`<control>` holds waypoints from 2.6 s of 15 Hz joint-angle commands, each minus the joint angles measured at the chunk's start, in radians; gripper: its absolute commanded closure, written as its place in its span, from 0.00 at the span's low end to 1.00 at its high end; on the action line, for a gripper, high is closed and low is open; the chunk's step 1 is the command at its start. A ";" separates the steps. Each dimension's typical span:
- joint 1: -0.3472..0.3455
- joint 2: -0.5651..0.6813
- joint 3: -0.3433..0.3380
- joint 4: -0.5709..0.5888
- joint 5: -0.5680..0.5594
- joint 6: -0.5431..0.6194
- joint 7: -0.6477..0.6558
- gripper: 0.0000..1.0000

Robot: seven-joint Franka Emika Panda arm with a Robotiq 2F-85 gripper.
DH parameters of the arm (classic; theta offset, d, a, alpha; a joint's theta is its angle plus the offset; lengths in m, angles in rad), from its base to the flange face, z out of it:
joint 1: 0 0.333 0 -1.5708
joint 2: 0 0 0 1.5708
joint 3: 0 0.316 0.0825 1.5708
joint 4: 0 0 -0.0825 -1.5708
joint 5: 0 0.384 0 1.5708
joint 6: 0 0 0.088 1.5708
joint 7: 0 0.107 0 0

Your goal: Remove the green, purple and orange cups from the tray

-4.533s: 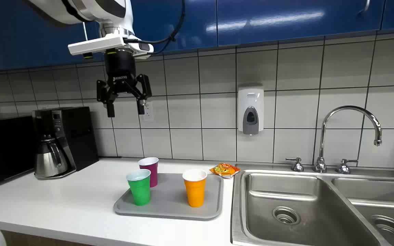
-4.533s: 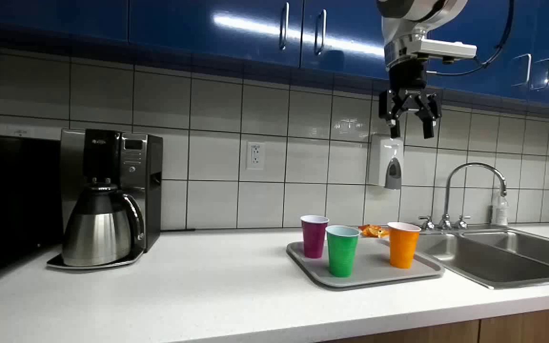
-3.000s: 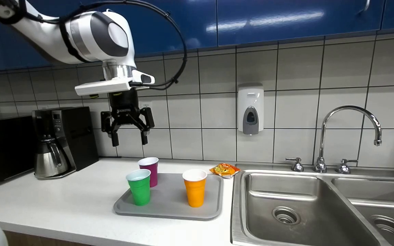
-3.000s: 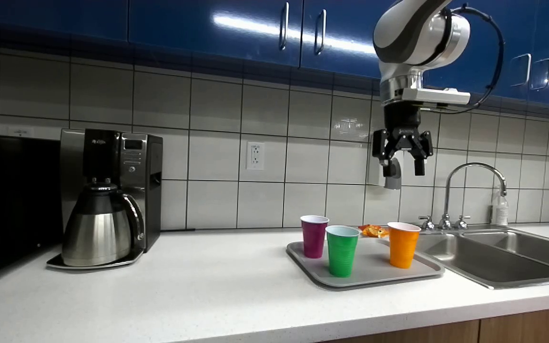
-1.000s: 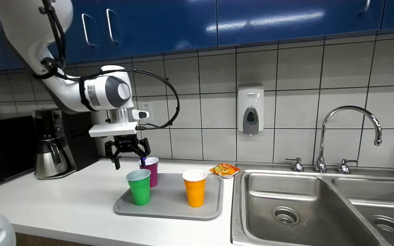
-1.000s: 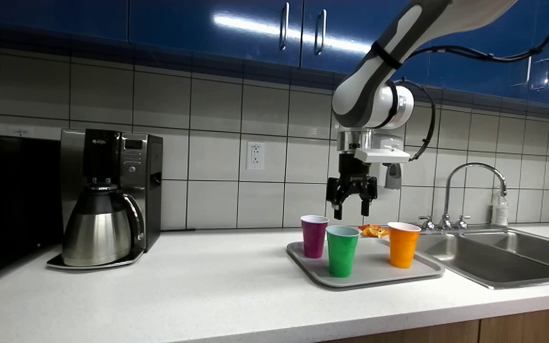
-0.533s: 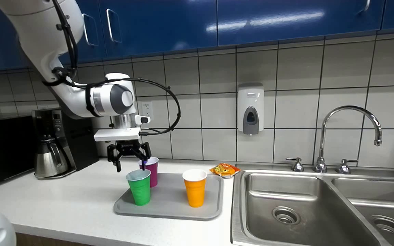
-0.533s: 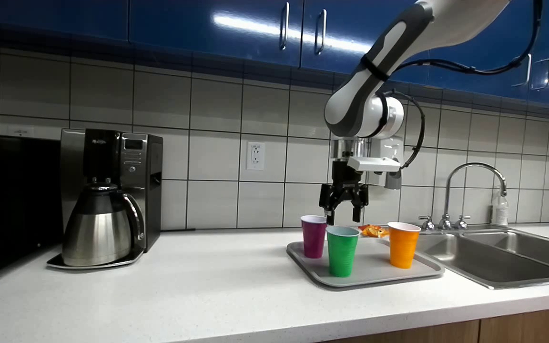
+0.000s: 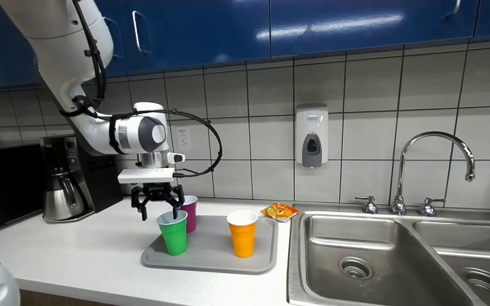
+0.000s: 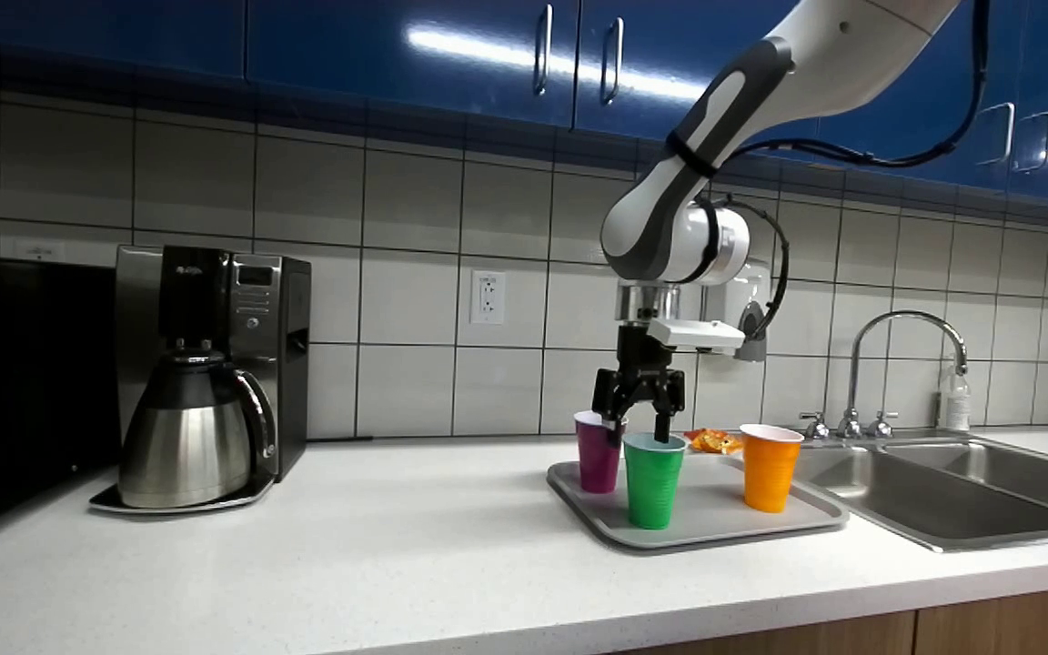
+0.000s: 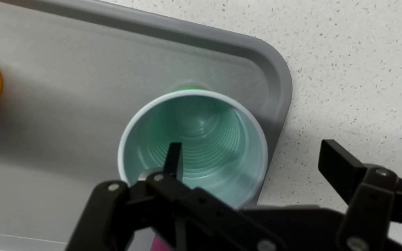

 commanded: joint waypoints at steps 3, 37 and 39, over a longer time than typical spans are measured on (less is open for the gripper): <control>-0.011 0.059 0.013 0.038 0.013 0.004 -0.028 0.00; 0.065 -0.087 0.077 0.021 0.002 0.011 -0.010 0.99; 0.079 -0.080 0.091 0.021 0.007 0.013 -0.014 0.99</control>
